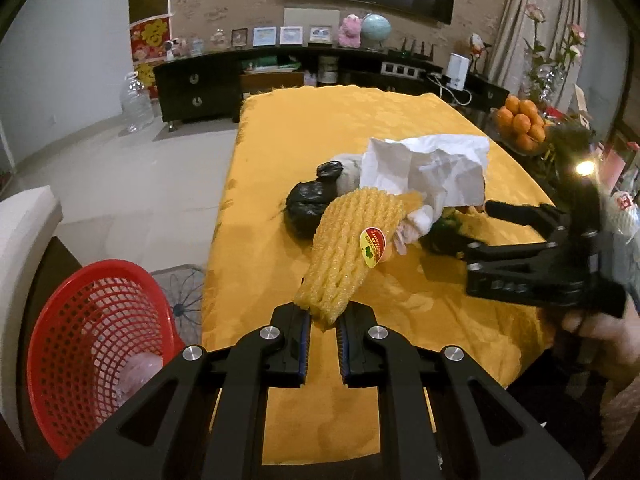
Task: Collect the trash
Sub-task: 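Grasp the yellow foam fruit net with the left tool while the right tool grasps the green-yellow net, then carry the yellow foam net and green-yellow net over the red wastebasket with both tools, then open both tools to drop the nets into the red wastebasket, then grasp the white tissue with the left tool while the right tool returns to the table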
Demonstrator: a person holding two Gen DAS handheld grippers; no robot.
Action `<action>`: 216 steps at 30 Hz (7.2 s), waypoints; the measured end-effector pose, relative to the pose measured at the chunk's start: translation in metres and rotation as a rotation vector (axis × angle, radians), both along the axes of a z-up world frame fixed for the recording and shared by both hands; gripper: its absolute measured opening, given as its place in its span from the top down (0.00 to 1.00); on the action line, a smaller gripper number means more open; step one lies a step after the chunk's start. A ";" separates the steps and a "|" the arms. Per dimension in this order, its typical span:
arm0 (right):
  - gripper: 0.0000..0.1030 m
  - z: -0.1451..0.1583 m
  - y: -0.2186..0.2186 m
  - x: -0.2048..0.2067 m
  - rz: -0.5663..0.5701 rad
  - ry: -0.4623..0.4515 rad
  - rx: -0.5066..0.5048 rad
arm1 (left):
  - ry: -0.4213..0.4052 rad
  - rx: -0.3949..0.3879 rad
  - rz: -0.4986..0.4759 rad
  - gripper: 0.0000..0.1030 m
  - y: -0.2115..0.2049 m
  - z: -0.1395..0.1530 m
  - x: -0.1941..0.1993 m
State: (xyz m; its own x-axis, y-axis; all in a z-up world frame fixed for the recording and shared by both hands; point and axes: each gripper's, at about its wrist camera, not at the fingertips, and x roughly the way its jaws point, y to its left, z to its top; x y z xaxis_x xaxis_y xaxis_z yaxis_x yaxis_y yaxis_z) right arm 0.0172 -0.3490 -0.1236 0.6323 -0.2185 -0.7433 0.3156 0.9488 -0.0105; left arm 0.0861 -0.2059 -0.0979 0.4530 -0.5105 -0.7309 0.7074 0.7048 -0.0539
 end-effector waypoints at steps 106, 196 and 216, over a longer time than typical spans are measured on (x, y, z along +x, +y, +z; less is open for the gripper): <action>0.59 0.128 0.183 0.058 0.347 -0.219 0.053 | -0.120 -0.074 0.655 0.90 0.203 0.064 0.029; 0.11 0.061 -0.025 -0.084 -0.177 -0.201 0.071 | -0.174 -0.015 0.232 0.10 0.027 0.045 -0.004; 0.11 0.047 -0.073 -0.103 -0.300 -0.198 0.174 | 0.002 0.030 -0.140 0.10 -0.132 -0.001 -0.010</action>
State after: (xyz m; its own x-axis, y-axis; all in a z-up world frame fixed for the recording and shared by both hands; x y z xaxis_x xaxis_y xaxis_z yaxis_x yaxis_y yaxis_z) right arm -0.0861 -0.4216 -0.0769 0.6942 -0.2973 -0.6555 0.5592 0.7962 0.2311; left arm 0.0759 -0.3382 -0.0993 0.3777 -0.5467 -0.7473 0.7987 0.6006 -0.0357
